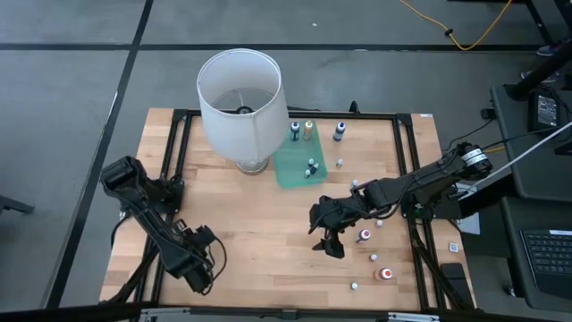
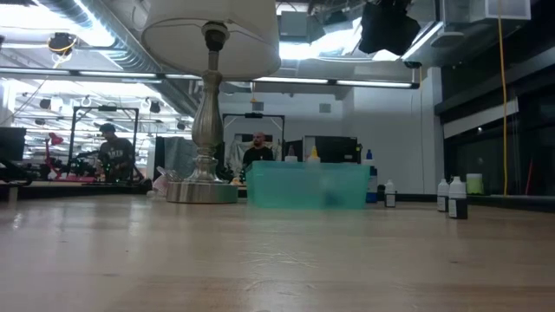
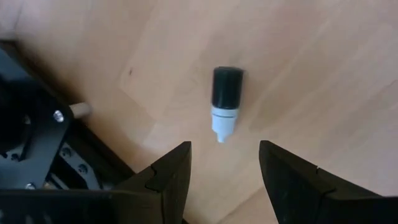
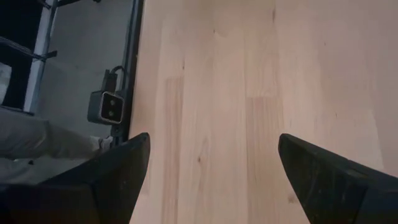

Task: Pick & Place food coloring
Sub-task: Put the top small green food coloring bottle into the green bin

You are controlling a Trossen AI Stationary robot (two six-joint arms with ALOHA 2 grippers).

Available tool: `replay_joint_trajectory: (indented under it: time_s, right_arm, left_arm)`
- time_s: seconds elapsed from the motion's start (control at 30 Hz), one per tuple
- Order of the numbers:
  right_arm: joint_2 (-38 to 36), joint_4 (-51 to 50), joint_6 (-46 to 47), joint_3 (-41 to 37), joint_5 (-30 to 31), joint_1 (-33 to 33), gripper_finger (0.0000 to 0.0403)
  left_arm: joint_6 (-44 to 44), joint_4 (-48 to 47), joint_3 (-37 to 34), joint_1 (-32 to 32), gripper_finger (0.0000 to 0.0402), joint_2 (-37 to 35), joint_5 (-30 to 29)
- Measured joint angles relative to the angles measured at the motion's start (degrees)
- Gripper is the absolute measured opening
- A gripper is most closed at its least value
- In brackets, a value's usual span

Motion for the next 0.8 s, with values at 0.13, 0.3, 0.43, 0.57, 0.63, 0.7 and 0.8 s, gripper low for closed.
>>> replay_joint_trajectory:
  time_s: [0.13, 0.3, 0.43, 0.57, 0.63, 0.7, 0.8]
  right_arm:
    - [-0.02, -0.05, 0.08, 0.0, -0.13, 0.0, 0.0354]
    - [-0.02, -0.01, 0.13, 0.0, -0.09, 0.0, 0.0354]
    - [-0.02, -0.01, 0.14, 0.0, 0.32, 0.0, 0.0354]
    - [-0.02, -0.01, 0.15, 0.0, 0.39, 0.0, 0.0354]
    - [-0.02, 0.01, 0.15, 0.0, 1.15, 0.0, 0.0354]
    - [-0.02, 0.03, 0.15, 0.0, 2.05, 0.0, 0.0354]
    - [-0.02, 0.03, 0.15, 0.0, 2.51, 0.0, 0.0354]
  left_arm:
    - [-1.85, 0.85, -3.18, -1.7, 0.0182, -2.62, -1.44]
    - [-2.04, 5.74, -8.15, -2.64, 0.0182, -6.43, -3.3]
    - [-2.06, 10.69, -11.82, -2.65, 0.0182, -8.16, -2.97]
    - [-1.61, 13.03, -13.65, -2.65, 0.0182, -8.33, -2.75]
    - [-1.46, 13.58, -13.99, -2.65, 0.0182, -8.32, -2.64]
    - [-1.19, 13.78, -14.04, -2.65, 0.0182, -8.31, -3.09]
    - [0.22, 14.4, -14.04, -2.38, 0.0182, -8.31, -3.21]
